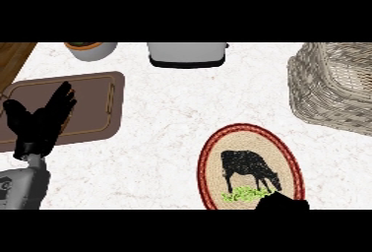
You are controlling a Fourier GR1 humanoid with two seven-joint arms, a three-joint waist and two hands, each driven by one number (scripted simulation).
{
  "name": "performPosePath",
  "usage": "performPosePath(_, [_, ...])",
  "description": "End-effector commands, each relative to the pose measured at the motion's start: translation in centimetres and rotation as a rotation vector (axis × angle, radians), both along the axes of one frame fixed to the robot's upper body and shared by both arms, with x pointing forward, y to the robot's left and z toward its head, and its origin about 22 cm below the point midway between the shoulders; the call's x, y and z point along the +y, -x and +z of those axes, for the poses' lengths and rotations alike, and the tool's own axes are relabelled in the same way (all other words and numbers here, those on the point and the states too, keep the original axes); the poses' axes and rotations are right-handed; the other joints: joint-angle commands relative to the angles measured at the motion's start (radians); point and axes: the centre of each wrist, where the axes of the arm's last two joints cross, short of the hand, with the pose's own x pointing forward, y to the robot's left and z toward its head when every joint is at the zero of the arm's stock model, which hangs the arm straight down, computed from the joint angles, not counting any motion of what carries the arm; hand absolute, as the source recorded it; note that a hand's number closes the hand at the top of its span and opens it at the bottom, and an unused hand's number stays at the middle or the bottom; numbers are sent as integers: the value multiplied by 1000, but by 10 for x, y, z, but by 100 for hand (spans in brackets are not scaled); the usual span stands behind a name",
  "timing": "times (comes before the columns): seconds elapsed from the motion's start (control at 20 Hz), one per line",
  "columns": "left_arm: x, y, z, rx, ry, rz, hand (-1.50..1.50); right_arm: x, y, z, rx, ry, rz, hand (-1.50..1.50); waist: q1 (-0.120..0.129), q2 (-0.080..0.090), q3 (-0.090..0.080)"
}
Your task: Pick the tomato from the placemat and place it in the basket
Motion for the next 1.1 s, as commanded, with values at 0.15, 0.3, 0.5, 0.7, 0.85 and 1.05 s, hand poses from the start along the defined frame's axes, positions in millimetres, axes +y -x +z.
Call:
performPosePath(0.15, [-7, 1, 0, 5, -2, -12, 0, -31, 2, 64, -138, 31, -163, 150, 9, 5, -1])
performPosePath(0.3, [-10, 13, -12, 5, 24, -29, 0, -24, -19, 77, -148, -3, -213, 150, 20, 4, -1])
performPosePath(0.5, [-10, 8, 2, 10, -5, -11, 0, -22, -38, 103, -186, -12, -265, 150, 17, -1, 0])
performPosePath(0.7, [1, -12, 6, -1, -1, 3, 0, -45, -84, 124, -183, 9, -363, 150, 6, 3, 0])
performPosePath(0.85, [12, -12, 2, -7, -5, 10, 0, -50, -114, 134, -194, 80, -459, 150, 8, 3, 0])
performPosePath(1.05, [1, -8, 8, 8, 3, -18, 0, -100, -151, 143, -216, 98, -536, 150, 13, 4, 1])
